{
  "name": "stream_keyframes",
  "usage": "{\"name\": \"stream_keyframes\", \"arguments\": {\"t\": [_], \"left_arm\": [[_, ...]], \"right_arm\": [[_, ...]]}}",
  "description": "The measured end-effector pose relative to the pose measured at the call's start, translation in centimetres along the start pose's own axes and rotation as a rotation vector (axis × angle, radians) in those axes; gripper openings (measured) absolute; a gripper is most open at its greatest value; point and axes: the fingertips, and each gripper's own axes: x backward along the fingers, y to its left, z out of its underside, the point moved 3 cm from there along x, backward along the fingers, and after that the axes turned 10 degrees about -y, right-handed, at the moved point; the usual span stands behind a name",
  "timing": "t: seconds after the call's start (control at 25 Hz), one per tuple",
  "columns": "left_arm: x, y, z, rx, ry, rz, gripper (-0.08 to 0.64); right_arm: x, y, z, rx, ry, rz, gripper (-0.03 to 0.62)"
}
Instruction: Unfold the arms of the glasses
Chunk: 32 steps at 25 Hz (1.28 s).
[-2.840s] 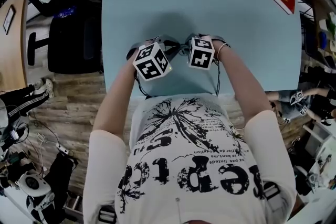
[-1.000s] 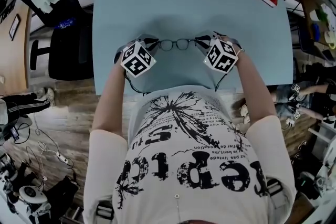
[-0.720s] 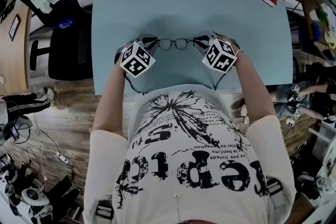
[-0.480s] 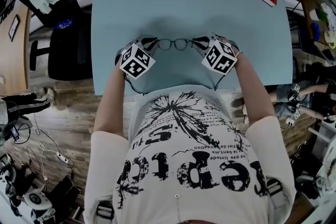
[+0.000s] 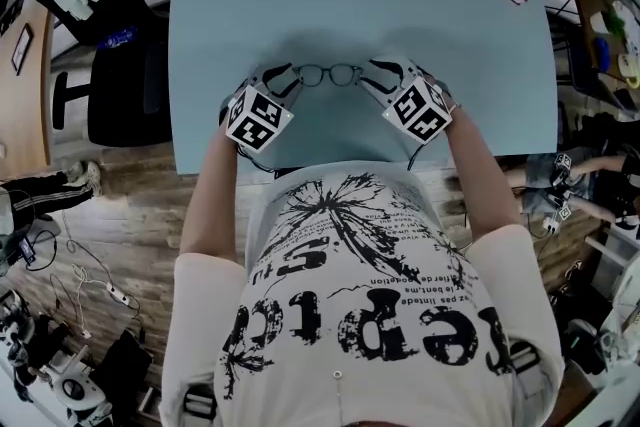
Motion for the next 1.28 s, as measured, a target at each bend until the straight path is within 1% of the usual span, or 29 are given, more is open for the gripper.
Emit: {"name": "stream_keyframes", "arguments": {"t": [0.12, 0.16, 0.2, 0.28, 0.32, 0.36, 0.48, 0.64, 0.76, 0.88, 1.08, 1.28], "left_arm": [[1.1, -0.4, 0.0, 0.03, -0.027, -0.037, 0.14], [1.5, -0.6, 0.0, 0.039, -0.034, -0.053, 0.138], [2.0, -0.7, 0.1, 0.049, -0.04, -0.075, 0.138], [3.2, -0.9, 0.0, 0.074, -0.063, -0.138, 0.138], [3.9, -0.9, -0.2, 0.092, -0.084, -0.176, 0.137], [4.6, -0.9, -0.6, 0.113, -0.111, -0.214, 0.135], [6.8, -0.7, -2.5, 0.167, -0.202, -0.305, 0.089], [9.7, -0.4, -5.5, 0.216, -0.341, -0.395, 0.038], [11.7, -0.5, -8.2, 0.241, -0.452, -0.427, 0.031], [13.6, -0.8, -11.3, 0.209, -0.539, -0.458, 0.026], [15.7, -0.9, -15.2, 0.127, -0.617, -0.519, 0.025], [15.7, -1.3, -17.0, 0.097, -0.647, -0.534, 0.025]], "right_arm": [[1.0, -0.2, 0.3, -0.072, -0.044, 0.087, 0.146], [1.5, -0.5, 0.1, -0.096, -0.065, 0.133, 0.117], [2.2, -0.7, -0.1, -0.123, -0.091, 0.186, 0.102], [3.6, -1.3, -0.8, -0.178, -0.145, 0.291, 0.047], [4.3, -1.6, -1.2, -0.205, -0.173, 0.334, 0.031], [5.0, -1.7, -1.7, -0.23, -0.2, 0.369, 0.022], [6.9, -2.0, -3.4, -0.273, -0.286, 0.446, 0.012], [9.4, -1.7, -7.4, -0.28, -0.479, 0.467, 0.011], [11.3, -1.3, -10.1, -0.258, -0.571, 0.489, 0.011], [12.8, -1.1, -11.8, -0.207, -0.611, 0.517, 0.011], [13.5, -0.7, -13.6, -0.124, -0.629, 0.526, 0.009], [13.4, -0.7, -13.3, -0.134, -0.62, 0.511, 0.009]]}}
